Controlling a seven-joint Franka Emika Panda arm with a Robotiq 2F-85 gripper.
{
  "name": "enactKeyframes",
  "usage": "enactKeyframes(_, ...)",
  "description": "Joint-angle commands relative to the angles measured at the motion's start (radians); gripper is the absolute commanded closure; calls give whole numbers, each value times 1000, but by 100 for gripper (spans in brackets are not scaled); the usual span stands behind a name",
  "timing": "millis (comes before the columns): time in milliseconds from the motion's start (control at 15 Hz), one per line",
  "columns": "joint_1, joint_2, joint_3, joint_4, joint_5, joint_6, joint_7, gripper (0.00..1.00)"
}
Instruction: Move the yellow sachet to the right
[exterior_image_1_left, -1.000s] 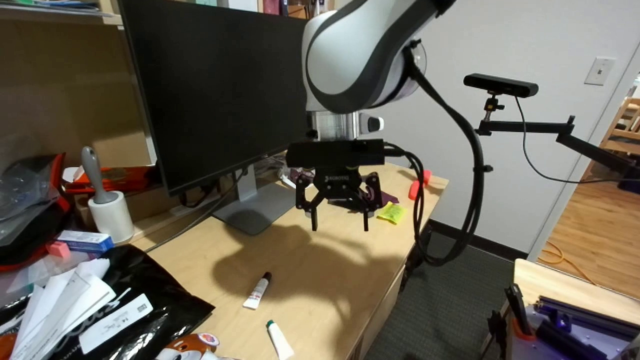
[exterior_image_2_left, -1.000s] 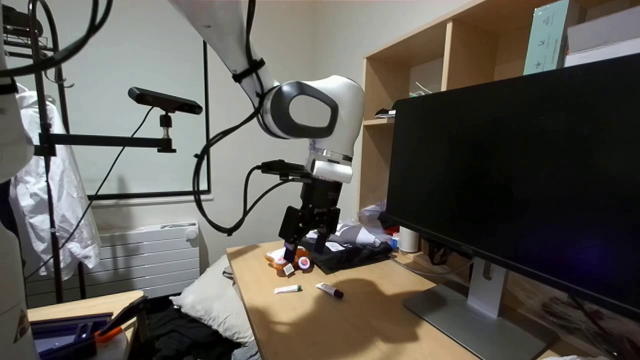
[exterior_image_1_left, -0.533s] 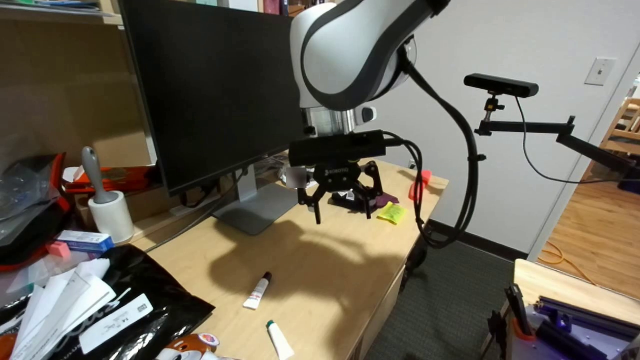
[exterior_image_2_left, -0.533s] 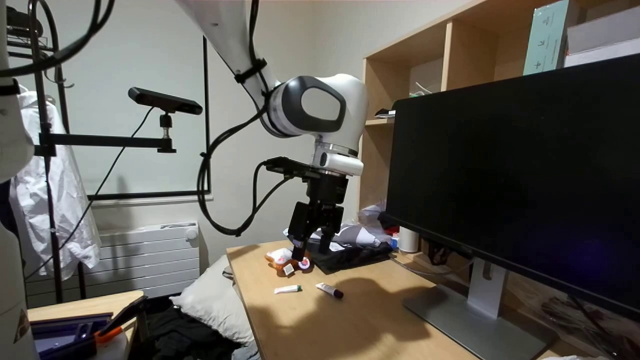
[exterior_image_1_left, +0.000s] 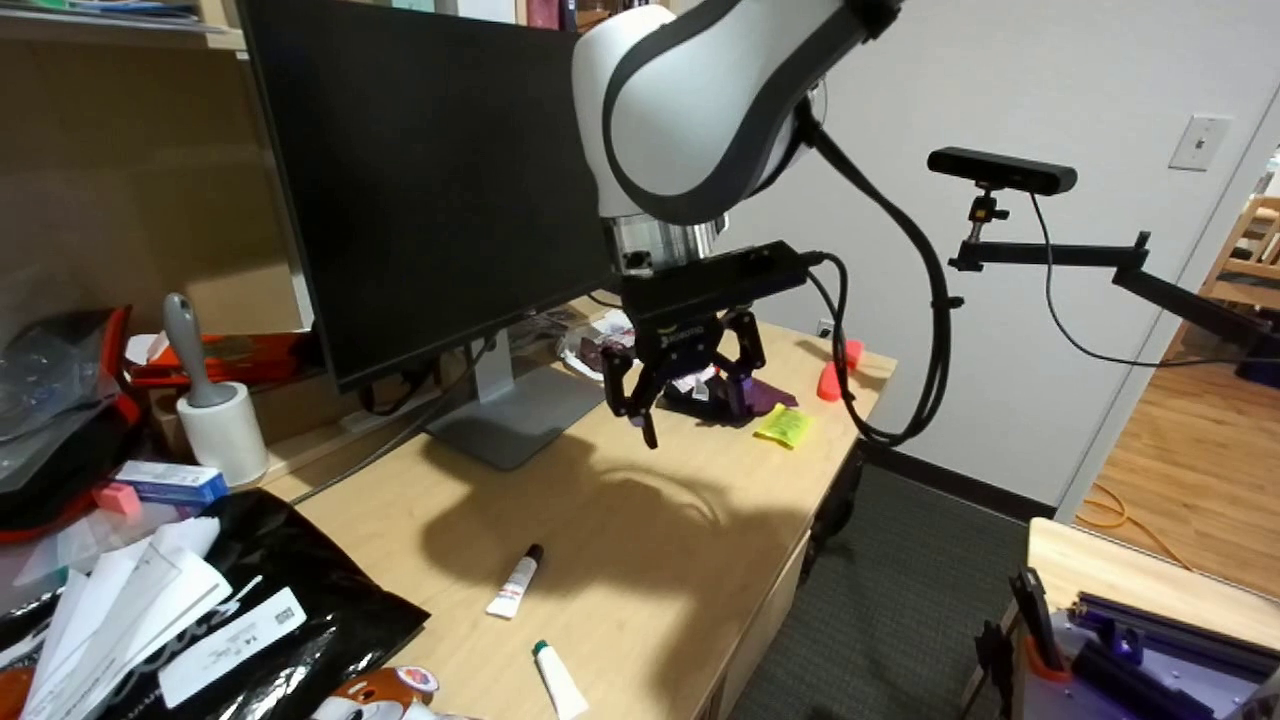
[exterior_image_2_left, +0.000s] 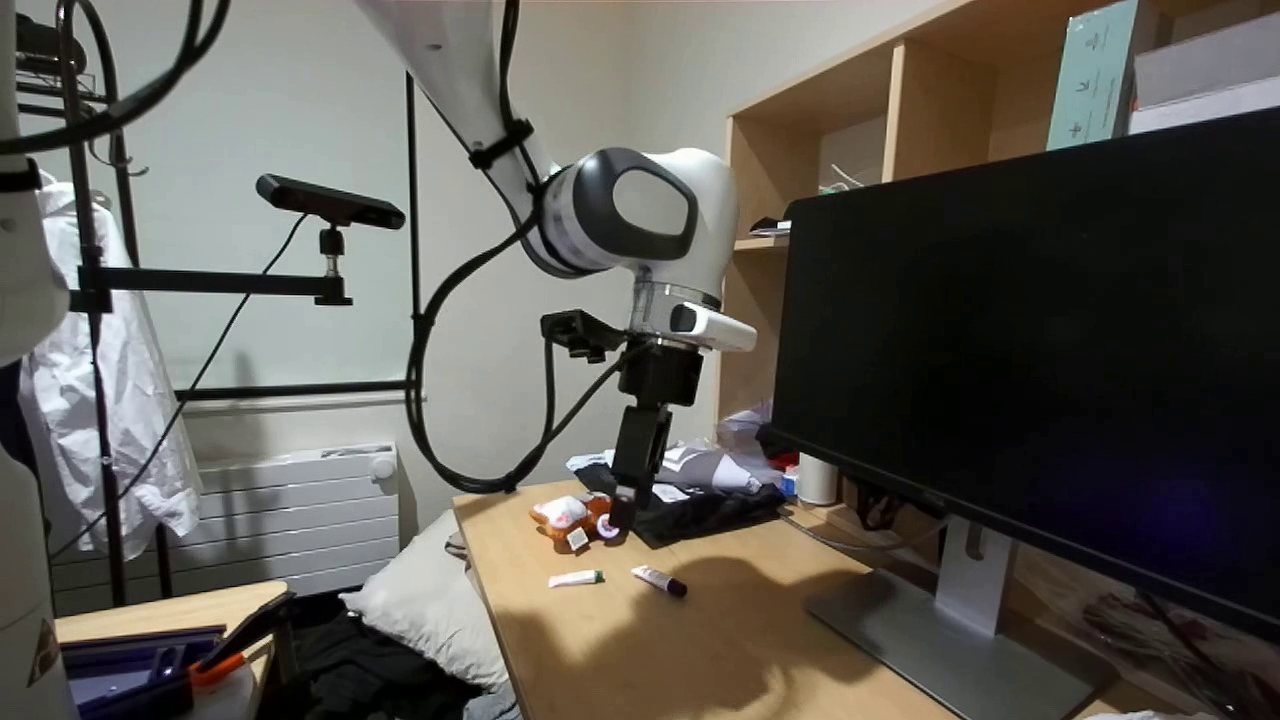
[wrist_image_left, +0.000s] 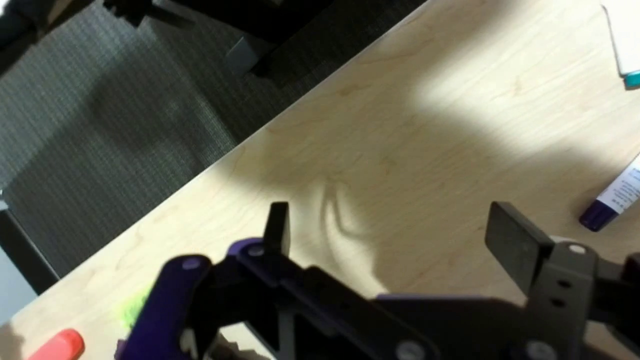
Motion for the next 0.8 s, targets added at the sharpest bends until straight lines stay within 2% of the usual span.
enactKeyframes(0, -18, 19, -12, 50, -100, -20, -161, 0)
enactKeyframes(267, -31, 30, -24, 69, -137, -10, -375, 0)
enactKeyframes(400, -38, 30, -26, 61, -115, 11, -473, 0)
enactKeyframes(733, -56, 72, -29, 84, -11, -52, -558, 0)
